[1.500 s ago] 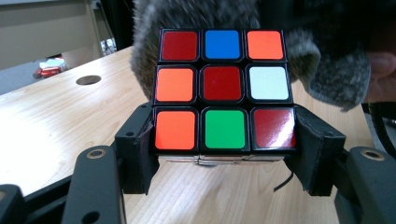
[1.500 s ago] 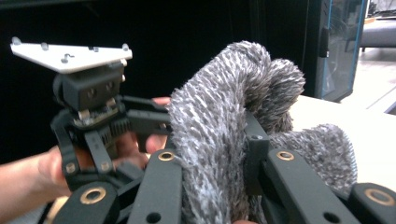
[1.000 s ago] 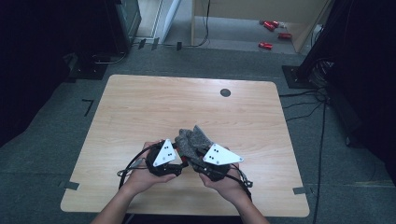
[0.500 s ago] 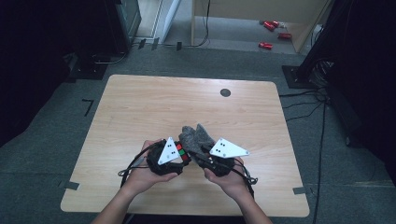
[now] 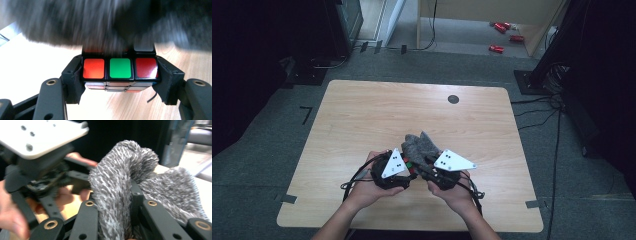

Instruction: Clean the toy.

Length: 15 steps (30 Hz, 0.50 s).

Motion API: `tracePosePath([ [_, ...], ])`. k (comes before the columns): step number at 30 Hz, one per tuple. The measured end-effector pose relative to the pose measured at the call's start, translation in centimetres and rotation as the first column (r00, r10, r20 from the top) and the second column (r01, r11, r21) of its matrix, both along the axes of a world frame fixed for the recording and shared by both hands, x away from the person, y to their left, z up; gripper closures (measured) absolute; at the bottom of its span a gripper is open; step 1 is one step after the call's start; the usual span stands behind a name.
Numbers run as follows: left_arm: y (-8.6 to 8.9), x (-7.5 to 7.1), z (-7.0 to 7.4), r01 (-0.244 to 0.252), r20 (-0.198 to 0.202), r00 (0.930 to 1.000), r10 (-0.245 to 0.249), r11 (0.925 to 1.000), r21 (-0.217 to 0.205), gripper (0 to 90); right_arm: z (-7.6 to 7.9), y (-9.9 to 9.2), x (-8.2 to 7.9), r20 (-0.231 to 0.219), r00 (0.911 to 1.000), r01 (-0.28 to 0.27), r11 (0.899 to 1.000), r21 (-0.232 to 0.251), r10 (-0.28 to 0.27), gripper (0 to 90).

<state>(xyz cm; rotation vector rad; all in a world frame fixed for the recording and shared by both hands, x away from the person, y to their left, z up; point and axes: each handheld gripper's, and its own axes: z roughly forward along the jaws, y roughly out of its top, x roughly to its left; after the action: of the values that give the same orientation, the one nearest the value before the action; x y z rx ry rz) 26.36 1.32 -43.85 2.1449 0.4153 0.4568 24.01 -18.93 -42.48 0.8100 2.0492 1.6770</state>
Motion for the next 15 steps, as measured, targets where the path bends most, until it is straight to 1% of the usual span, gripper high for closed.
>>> tracePosePath([
  [1,0.3,0.2,0.0,-0.010,-0.001,1.0000,0.010,0.9999,-0.004,35.6,0.1,-0.5,0.2,-0.001,0.9999,0.016,1.000,0.010,-0.016,76.6],
  [3,1.1,0.6,0.2,-0.033,-0.007,0.9994,0.033,0.9994,-0.014,35.6,0.1,-1.2,0.3,-0.003,0.9993,0.038,0.999,0.014,-0.038,76.9],
  [5,1.2,0.7,0.2,-0.037,-0.009,0.9993,0.037,0.9991,-0.018,35.6,0.1,-1.2,0.1,-0.010,0.9995,0.031,0.999,0.015,-0.031,77.3],
  [6,1.0,0.6,0.2,-0.033,-0.006,0.9994,0.033,0.9993,-0.015,35.6,0.0,-1.0,-0.1,-0.005,0.9998,0.022,1.000,0.010,-0.022,77.3],
  [7,0.8,0.5,0.1,-0.030,-0.006,0.9995,0.030,0.9994,-0.015,35.6,-0.1,-0.3,-0.5,0.005,1.0000,-0.001,1.000,-0.003,0.001,77.4],
  [8,0.4,0.3,0.0,-0.016,-0.004,0.9999,0.016,0.9998,-0.011,35.6,-0.2,0.1,-0.7,0.006,0.9999,-0.013,1.000,-0.013,0.013,77.4],
  [9,0.2,0.2,0.0,-0.007,-0.001,1.0000,0.007,0.9999,-0.011,35.6,-0.3,0.9,-1.0,0.009,0.9994,-0.033,0.999,-0.033,0.033,77.4],
  [11,-0.1,-0.1,0.0,0.009,0.003,1.0000,-0.009,0.9999,-0.009,35.6,-0.4,1.6,-1.2,0.014,0.9988,-0.047,0.998,-0.051,0.047,77.4],
  [13,0.1,-0.1,0.0,0.006,0.001,1.0000,-0.006,0.9999,-0.015,35.6,-0.3,1.3,-0.9,0.011,0.9995,-0.031,0.999,-0.031,0.031,77.4],
  [15,0.6,0.2,0.1,-0.008,-0.004,1.0000,0.008,0.9998,-0.017,35.7,-0.1,0.3,-0.4,0.010,0.9998,0.014,1.000,0.004,-0.015,77.4],
])
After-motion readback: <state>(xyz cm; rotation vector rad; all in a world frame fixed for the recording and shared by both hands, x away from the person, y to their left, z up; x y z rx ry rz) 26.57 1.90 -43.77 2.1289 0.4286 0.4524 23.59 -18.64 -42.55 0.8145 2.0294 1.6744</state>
